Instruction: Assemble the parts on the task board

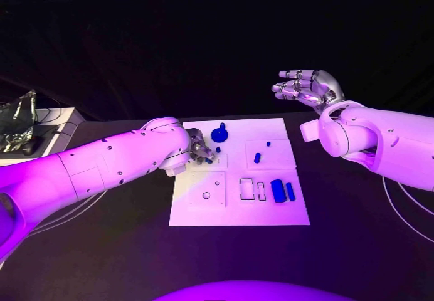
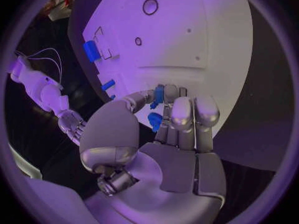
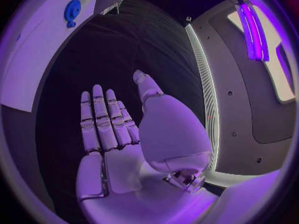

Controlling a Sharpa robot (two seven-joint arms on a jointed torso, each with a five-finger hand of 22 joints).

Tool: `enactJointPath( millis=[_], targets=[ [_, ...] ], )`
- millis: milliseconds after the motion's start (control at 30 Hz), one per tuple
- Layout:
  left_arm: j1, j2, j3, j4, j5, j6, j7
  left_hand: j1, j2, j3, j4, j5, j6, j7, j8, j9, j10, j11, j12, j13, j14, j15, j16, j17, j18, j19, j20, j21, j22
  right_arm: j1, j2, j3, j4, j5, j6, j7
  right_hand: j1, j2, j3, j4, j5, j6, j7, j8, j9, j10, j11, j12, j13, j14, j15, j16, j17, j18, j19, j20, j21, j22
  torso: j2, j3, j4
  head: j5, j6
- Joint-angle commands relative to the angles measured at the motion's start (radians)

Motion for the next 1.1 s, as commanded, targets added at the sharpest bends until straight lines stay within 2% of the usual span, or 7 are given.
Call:
enactJointPath(
  millis=[33, 500, 733, 1100],
  targets=[
    [-0.014, 0.001, -0.01, 0.004, 0.003, 0.041, -0.011, 0.008, 0.004, 0.139, -0.144, 0.006, 0.033, -0.028, -0.003, 0.002, 0.005, -0.004, -0.007, 0.0, 0.007, 0.001, 0.003, 0.002, -0.002, 0.006, -0.001, -0.004, 0.002, 0.0, 0.0, 0.0, 0.0, -0.008, 0.018, 0.013, -0.001, -0.005, -0.003, 0.001, 0.002, -0.01, 0.046, -0.005, -0.001, -0.009, 0.0, -0.005, -0.001, -0.007, 0.0, -0.004, -0.001, 0.005, -0.008, -0.001, -0.001, -0.001, 0.0, -0.0005, -0.0002, 0.001, 0.0],
    [-0.013, -0.01, -0.006, 0.016, 0.005, 0.02, -0.015, 0.017, -0.007, 0.144, -0.142, 0.017, 0.044, -0.029, -0.009, 0.003, 0.018, -0.007, -0.015, 0.001, 0.018, -0.002, 0.003, 0.012, -0.004, 0.02, -0.005, -0.002, 0.017, 0.0, 0.0, 0.0, -0.001, -0.012, 0.018, 0.01, -0.002, -0.007, -0.003, 0.002, 0.002, -0.014, 0.049, -0.005, -0.002, -0.012, 0.001, -0.005, -0.001, -0.008, 0.001, -0.004, -0.001, 0.005, -0.01, 0.0, -0.001, -0.001, 0.002, -0.0005, -0.0005, -0.001, -0.003],
    [-0.012, -0.01, -0.005, 0.009, 0.011, 0.04, -0.02, 0.025, -0.013, 0.143, -0.138, 0.018, 0.048, -0.03, -0.014, 0.003, 0.022, -0.007, -0.02, 0.005, 0.022, -0.003, 0.002, 0.019, -0.005, 0.024, -0.006, -0.003, 0.023, 0.0, 0.001, 0.0, -0.004, -0.012, 0.021, 0.009, -0.002, -0.007, -0.003, 0.002, 0.002, -0.015, 0.049, -0.005, -0.002, -0.013, 0.001, -0.005, -0.001, -0.008, 0.001, -0.004, -0.001, 0.005, -0.011, 0.0, -0.001, -0.001, 0.001, 0.0005, 0.0007, -0.001, -0.005],
    [-0.01, 0.002, -0.005, -0.01, 0.016, 0.083, -0.026, 0.032, -0.017, 0.141, -0.135, 0.02, 0.051, -0.029, -0.018, 0.002, 0.024, -0.008, -0.023, 0.007, 0.022, -0.003, 0.001, 0.023, -0.006, 0.025, -0.007, -0.004, 0.027, 0.0, 0.003, 0.0, -0.005, -0.013, 0.024, 0.007, -0.002, -0.008, -0.002, 0.004, 0.002, -0.021, 0.05, -0.005, -0.002, -0.019, 0.002, -0.005, -0.002, -0.011, 0.002, -0.004, -0.001, 0.005, -0.014, 0.001, -0.001, -0.002, 0.0, 0.0004, -0.0009, 0.0, -0.008]
  ],
)
